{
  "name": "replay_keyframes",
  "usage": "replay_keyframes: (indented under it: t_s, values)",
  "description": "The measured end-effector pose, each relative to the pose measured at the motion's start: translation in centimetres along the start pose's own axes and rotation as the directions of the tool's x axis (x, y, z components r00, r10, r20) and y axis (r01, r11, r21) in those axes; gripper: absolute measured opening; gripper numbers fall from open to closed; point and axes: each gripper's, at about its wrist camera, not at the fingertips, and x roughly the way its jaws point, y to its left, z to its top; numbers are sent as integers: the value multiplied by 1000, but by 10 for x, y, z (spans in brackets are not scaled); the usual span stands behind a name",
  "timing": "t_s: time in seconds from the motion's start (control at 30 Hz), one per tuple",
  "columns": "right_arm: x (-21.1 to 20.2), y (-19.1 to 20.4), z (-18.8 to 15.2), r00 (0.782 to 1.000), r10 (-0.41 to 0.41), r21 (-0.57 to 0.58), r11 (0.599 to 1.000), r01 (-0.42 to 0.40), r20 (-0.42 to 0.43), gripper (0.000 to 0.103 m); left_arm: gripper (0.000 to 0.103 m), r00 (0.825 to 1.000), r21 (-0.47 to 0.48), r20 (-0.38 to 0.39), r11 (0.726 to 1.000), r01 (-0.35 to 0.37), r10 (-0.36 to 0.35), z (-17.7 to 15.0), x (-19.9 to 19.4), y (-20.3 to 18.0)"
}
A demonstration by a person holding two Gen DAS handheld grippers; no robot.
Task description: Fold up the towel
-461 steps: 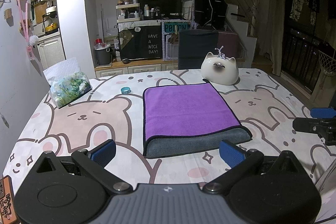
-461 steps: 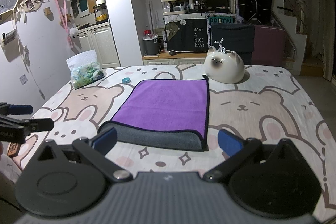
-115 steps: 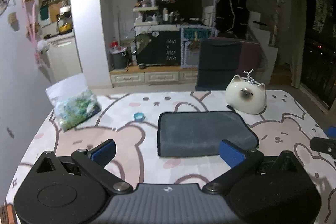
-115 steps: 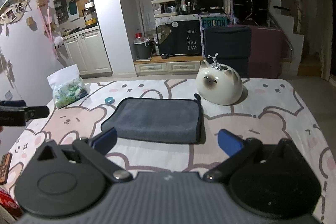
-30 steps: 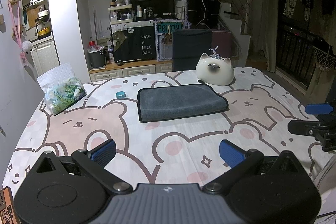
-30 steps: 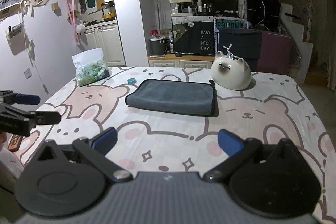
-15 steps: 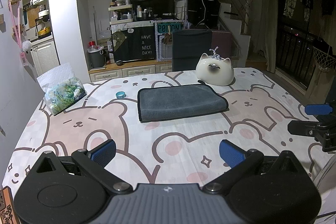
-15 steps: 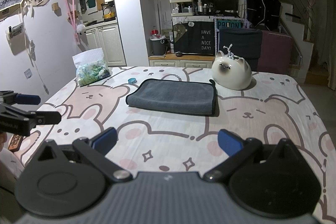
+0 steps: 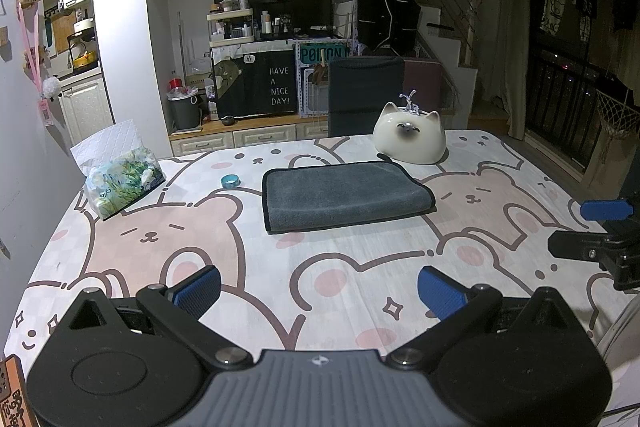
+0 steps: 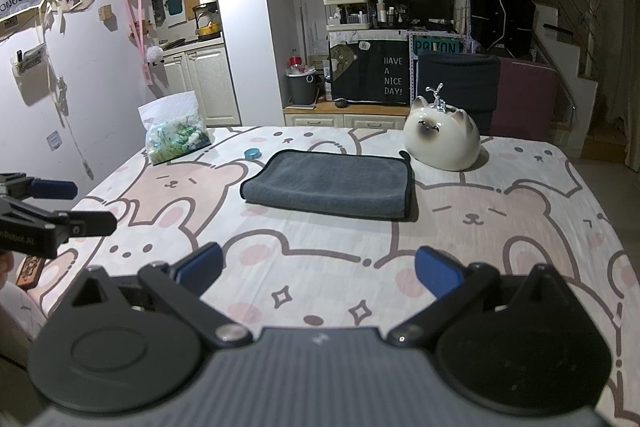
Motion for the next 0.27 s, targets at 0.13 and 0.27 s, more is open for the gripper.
replay_keyframes:
  t_s: [0.13, 0.27]
  values:
    - [0, 0, 0, 1000, 0, 1, 1000, 0, 0, 103, 103, 1000, -2, 0, 1000, 0, 0, 0, 0, 0]
    - [1, 1, -1, 1000, 3, 1, 1000, -3, 0, 103, 103, 1000, -7, -4, 1000, -6, 6, 0, 1, 0]
